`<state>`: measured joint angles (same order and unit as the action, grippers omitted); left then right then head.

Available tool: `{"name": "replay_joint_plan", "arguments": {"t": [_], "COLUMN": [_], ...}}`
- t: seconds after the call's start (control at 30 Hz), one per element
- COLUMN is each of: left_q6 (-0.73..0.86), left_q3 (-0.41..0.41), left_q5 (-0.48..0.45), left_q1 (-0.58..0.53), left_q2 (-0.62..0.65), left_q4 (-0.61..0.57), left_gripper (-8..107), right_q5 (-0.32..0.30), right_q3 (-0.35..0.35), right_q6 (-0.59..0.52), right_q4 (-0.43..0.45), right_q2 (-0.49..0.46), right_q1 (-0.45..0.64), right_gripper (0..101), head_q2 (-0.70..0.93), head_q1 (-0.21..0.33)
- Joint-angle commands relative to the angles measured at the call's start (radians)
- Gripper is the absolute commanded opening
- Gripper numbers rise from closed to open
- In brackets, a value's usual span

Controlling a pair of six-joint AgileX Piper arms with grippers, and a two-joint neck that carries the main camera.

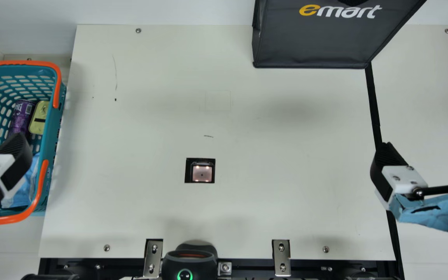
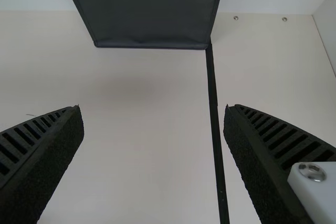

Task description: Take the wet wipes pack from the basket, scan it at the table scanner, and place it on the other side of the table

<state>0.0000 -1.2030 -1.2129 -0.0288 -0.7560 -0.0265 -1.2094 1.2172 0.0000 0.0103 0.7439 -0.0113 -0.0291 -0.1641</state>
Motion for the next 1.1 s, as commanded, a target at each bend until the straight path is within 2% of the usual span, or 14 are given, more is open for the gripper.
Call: {"name": "replay_joint_plan", "arguments": {"t": [0.0, 0.47, 1.07], "left_q6": [0.000, 0.000, 0.000], "left_q3": [0.000, 0.000, 0.000], "left_q5": [0.000, 0.000, 0.000], "left_q1": [0.000, 0.000, 0.000], "left_q2": [0.000, 0.000, 0.000], "left_q4": [0.000, 0.000, 0.000], "left_gripper": [90, 90, 90], "right_q5": [0.000, 0.000, 0.000], "right_q3": [0.000, 0.000, 0.000], "right_q6": [0.000, 0.000, 0.000], "right_q4": [0.000, 0.000, 0.000], "right_q2": [0.000, 0.000, 0.000], "right_q1": [0.000, 0.000, 0.000], "right_gripper": [95, 95, 95], "head_q2": [0.025, 0.351, 0.351], "head_q1": [0.026, 0.026, 0.026]}}
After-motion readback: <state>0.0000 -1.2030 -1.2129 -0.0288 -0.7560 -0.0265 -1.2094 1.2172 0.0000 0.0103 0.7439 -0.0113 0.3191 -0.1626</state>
